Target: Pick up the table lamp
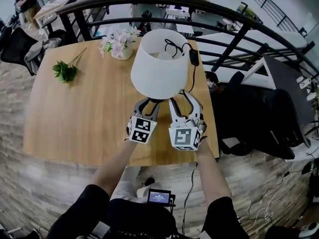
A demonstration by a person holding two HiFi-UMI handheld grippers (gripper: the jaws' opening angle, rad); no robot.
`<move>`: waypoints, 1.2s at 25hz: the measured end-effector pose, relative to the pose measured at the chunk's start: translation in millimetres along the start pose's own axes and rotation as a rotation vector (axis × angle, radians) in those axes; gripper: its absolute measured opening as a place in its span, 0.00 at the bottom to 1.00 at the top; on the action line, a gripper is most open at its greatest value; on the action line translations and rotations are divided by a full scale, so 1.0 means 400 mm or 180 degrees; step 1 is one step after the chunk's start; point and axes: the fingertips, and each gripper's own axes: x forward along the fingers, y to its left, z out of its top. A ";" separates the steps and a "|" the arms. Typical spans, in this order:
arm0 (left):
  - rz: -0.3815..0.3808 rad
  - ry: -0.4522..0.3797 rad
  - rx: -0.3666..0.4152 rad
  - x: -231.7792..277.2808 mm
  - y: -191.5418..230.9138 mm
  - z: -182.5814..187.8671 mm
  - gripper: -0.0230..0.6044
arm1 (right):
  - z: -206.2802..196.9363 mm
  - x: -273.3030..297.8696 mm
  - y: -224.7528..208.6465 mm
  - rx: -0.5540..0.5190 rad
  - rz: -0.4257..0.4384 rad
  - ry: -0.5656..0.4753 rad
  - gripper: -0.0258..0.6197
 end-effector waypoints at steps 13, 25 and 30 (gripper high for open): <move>0.0398 -0.0785 0.0326 0.112 0.088 0.095 0.31 | -0.004 0.050 -0.022 -0.0390 -0.0262 -0.0285 0.36; 0.0289 -0.1098 0.0446 0.155 0.082 0.147 0.35 | 0.013 0.083 -0.029 -0.0824 -0.0654 -0.0498 0.36; 0.0103 -0.1217 0.0460 0.186 0.084 0.177 0.36 | 0.008 0.089 -0.037 -0.0695 -0.0675 -0.0548 0.36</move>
